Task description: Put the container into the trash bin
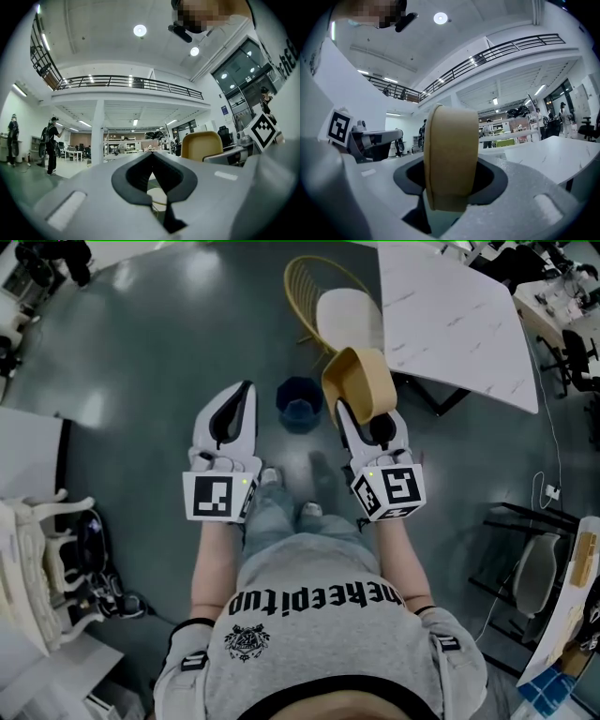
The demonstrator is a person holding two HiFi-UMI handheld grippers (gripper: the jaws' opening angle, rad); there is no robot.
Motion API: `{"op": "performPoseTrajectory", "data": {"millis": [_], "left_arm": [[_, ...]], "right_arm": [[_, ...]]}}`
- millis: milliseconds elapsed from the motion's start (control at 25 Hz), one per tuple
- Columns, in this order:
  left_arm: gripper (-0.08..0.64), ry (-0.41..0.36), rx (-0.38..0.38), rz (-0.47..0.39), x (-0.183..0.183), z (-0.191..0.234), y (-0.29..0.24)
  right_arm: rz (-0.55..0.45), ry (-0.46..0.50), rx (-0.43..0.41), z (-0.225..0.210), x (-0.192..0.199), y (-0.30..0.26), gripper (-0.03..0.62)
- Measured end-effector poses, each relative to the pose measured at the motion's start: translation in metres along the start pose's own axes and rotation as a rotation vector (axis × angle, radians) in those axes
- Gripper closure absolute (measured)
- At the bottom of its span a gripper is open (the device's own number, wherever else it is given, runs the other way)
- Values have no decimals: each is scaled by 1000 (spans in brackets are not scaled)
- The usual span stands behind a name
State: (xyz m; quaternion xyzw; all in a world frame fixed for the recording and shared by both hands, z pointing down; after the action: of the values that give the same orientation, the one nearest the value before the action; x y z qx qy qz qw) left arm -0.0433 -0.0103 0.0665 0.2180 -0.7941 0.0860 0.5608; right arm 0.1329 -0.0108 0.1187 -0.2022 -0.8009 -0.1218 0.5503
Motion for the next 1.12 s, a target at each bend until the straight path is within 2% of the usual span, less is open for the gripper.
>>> {"op": "performPoseTrajectory", "data": {"millis": [640, 1120], "left_arm": [[540, 23, 128, -30, 38, 67, -62], [540, 40, 226, -36, 70, 97, -103]], "right_arm": [[-20, -7, 116, 7, 6, -80, 390], [8, -7, 197, 1, 26, -128, 390]]}}
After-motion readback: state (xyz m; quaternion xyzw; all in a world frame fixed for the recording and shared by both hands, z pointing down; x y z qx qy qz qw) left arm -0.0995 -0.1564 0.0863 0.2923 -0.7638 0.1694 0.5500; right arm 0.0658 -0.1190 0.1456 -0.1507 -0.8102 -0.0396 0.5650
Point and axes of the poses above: the fingertips, and each gripper's own axes: y backward along the fingers, z to its left, x out of its underside, the point moved 2 cm from there along y, backward along the fingers, and after that the axes turned 15 degrees about -y, right-handed, at the moved point
